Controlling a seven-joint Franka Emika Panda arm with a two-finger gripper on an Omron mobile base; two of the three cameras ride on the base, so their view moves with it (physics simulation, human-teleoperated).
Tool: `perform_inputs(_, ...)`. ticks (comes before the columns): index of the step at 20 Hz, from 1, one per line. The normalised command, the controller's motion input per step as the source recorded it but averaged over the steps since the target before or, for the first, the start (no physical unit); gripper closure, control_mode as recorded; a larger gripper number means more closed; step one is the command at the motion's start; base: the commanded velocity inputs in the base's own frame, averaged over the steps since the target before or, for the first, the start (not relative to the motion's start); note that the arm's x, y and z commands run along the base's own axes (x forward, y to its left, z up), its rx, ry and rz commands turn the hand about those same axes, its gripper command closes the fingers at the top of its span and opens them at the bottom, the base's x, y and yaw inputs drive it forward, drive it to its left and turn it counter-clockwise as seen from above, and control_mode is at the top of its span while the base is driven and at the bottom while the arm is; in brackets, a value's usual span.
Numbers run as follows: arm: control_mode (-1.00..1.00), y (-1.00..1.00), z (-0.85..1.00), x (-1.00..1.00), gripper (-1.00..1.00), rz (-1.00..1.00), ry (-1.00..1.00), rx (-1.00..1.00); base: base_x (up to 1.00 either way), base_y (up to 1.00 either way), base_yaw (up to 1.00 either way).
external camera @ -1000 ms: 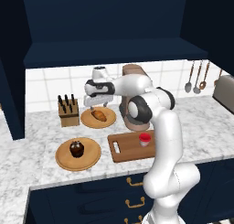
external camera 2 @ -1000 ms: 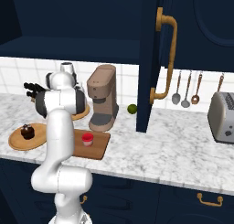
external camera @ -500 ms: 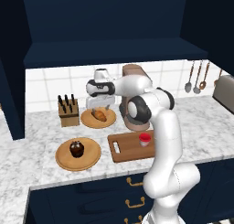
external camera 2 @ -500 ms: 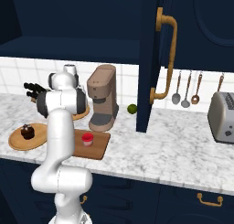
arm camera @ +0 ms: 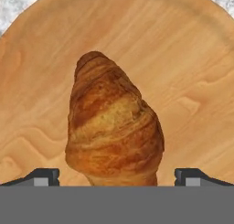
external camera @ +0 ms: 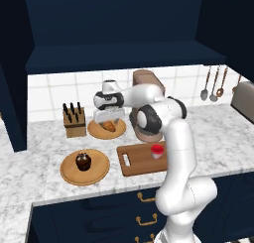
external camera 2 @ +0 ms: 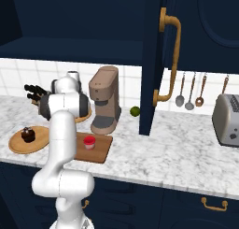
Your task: From the different types of pastries on the counter, select a croissant and place it on the cutting board. Then retrieve a jar of jam from the cabinet and place it alongside the croissant on the cutting board.
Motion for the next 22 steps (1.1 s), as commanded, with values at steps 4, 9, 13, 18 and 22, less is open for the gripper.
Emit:
perform_inputs(4, -1.00, 0.00, -0.39, 0.00, -1.00, 0.02, 0.01, 0.00, 0.00, 0.00, 0.00)
perform_inputs(9, -1.00, 0.00, -0.33, 0.01, 1.00, 0.02, 0.00, 0.00, 0.00, 0.00, 0.00)
perform_inputs(13, -1.00, 0.00, -0.02, 0.00, 1.00, 0.01, 0.01, 0.00, 0.00, 0.00, 0.00)
perform_inputs(18, -1.00, 0.00, 0.00, -0.27, 1.00, 0.01, 0.02, 0.00, 0.00, 0.00, 0.00)
perform_inputs(22, -1.00, 0.00, 0.00, -0.89, 1.00, 0.00, -0.07, 0.00, 0.00, 0.00, 0.00)
